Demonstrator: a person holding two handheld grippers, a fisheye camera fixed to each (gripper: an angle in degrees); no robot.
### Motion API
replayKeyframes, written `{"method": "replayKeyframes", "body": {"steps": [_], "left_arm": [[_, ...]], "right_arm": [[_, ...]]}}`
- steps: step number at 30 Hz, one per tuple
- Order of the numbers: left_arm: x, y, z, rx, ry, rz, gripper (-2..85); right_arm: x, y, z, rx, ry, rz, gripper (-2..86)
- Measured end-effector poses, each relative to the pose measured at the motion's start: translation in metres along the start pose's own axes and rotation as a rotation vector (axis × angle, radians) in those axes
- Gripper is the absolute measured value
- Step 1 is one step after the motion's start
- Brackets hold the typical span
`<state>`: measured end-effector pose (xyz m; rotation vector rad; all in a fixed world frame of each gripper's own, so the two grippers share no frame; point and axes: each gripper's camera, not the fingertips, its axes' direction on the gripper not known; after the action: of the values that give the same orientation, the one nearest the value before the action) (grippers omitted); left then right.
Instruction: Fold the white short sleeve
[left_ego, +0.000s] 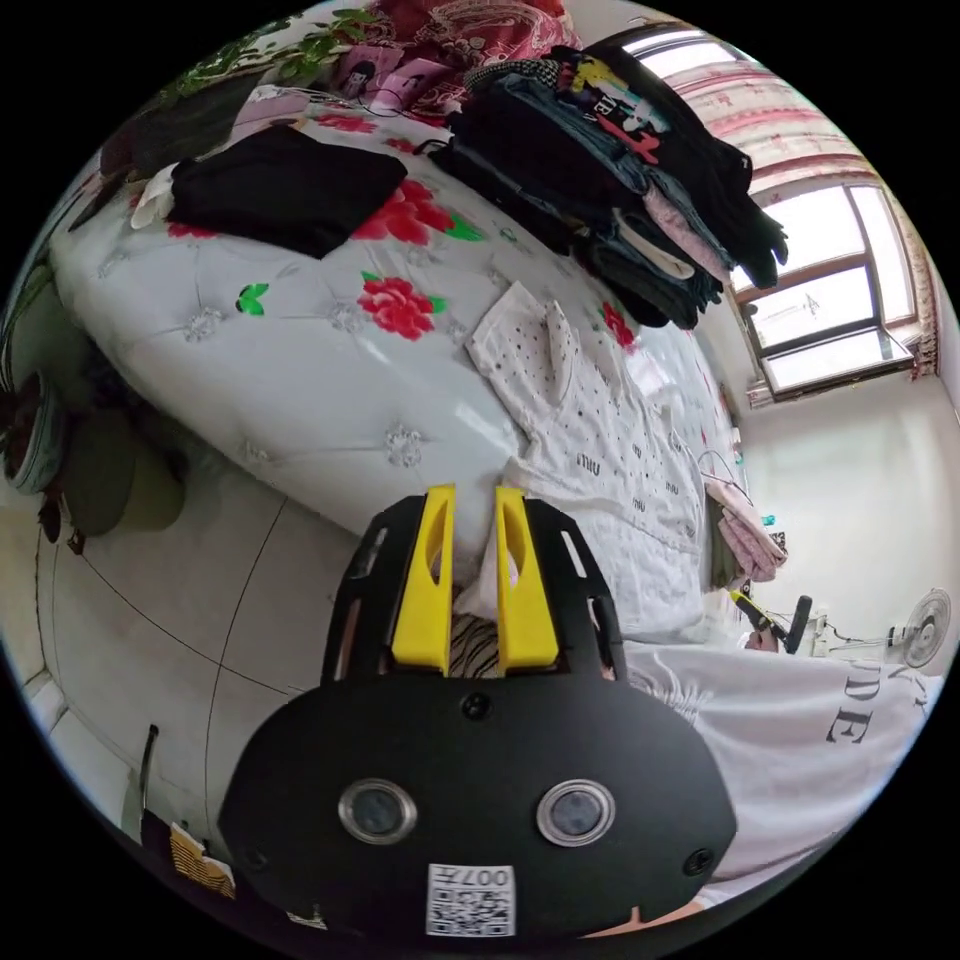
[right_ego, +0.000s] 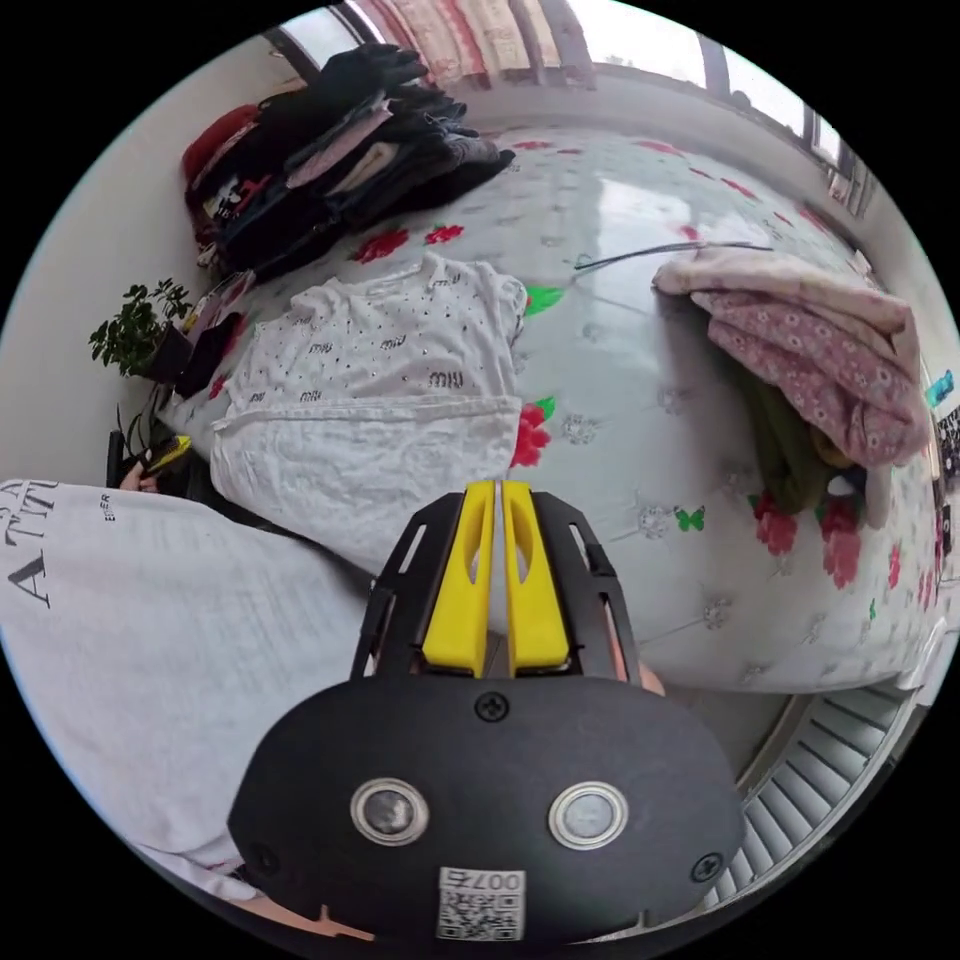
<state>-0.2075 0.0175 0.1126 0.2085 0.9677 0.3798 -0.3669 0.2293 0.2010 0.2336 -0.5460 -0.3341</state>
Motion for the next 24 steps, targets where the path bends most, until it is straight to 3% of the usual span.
{"method": "replayKeyframes", "body": {"steps": [8, 14, 17, 24], "left_arm": [[-0.007, -0.117, 0.061, -0.032, -0.133, -0.013, 11.0], [-0.003, -0.133, 0.072, -0.034, -0.366, 0.055, 2.8], [-0.021, -0.127, 0.069, -0.019, -0.295, 0.086, -0.4], [-0.135, -0.051, 0.026, 0.252, 0.144, -0.326, -1.0]], "right_arm": [[-0.102, -0.070, 0.097, -0.260, 0.005, -0.270, -0.2], [-0.138, -0.062, 0.124, -0.340, 0.131, -0.436, -0.2], [-0.144, -0.049, 0.124, -0.311, 0.203, -0.529, -0.2], [-0.105, -0.045, 0.112, -0.274, 0.074, -0.370, 0.0]]}}
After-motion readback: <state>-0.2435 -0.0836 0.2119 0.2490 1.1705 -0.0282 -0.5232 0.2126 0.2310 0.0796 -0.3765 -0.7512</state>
